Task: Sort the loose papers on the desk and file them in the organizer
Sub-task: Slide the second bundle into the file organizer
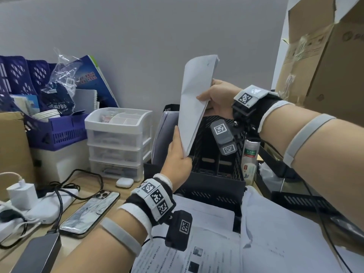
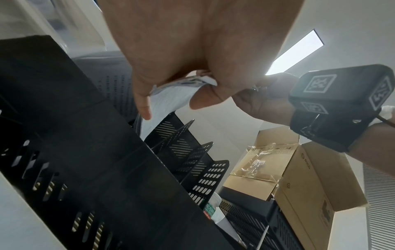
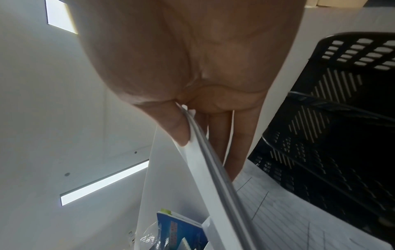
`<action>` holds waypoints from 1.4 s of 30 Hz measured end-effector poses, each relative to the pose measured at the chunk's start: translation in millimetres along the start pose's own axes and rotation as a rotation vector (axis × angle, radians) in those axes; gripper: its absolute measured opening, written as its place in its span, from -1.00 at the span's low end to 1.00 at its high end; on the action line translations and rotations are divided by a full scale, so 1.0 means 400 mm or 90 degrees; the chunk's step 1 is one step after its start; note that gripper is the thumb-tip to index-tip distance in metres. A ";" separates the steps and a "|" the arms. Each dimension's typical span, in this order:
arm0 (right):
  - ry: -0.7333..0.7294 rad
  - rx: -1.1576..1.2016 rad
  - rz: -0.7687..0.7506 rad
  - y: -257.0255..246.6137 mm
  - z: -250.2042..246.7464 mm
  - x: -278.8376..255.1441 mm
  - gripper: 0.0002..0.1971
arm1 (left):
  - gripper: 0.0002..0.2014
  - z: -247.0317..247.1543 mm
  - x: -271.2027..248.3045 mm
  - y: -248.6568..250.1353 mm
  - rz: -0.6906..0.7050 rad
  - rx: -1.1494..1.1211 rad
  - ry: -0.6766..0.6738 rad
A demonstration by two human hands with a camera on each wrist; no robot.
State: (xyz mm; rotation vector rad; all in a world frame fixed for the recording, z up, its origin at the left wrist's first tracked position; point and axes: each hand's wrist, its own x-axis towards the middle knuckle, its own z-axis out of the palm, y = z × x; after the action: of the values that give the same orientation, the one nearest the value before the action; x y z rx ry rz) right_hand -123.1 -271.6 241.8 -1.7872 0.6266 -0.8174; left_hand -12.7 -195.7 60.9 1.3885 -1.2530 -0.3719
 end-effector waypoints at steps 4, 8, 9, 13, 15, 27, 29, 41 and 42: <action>0.024 -0.033 0.014 0.014 -0.025 0.010 -0.63 | 0.01 0.024 0.021 0.007 -0.002 0.030 -0.028; 0.067 -0.087 0.028 0.022 -0.053 0.021 -0.59 | 0.00 0.049 0.038 0.018 -0.017 0.057 -0.087; 0.078 -0.104 0.033 0.025 -0.056 0.023 -0.59 | 0.01 0.053 0.043 0.018 -0.015 0.064 -0.096; 0.097 -0.156 0.034 0.036 -0.046 0.038 -0.66 | -0.01 0.040 0.081 0.010 -0.037 0.124 -0.138; 0.106 -0.170 0.021 0.040 -0.027 0.049 -0.66 | -0.03 0.024 0.101 0.005 -0.056 0.168 -0.122; 0.114 -0.288 -0.023 0.162 0.098 0.147 -0.65 | -0.61 -0.016 0.207 -0.089 -0.111 0.260 0.002; 0.099 -0.230 -0.018 0.175 0.102 0.143 -0.61 | -0.56 -0.021 0.208 -0.099 -0.109 0.268 -0.011; -0.045 -0.415 0.032 0.251 0.107 0.078 -0.35 | -0.50 -0.002 0.184 -0.092 -0.140 0.241 -0.021; -0.057 -0.388 0.046 0.256 0.111 0.069 -0.33 | -0.50 -0.002 0.171 -0.091 -0.130 0.214 0.007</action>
State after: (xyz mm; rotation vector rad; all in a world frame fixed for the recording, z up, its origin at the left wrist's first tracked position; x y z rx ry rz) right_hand -75.3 -300.5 141.5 -2.3153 0.9438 -0.5190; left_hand 30.3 -260.4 59.5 1.8111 -1.2064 -0.3003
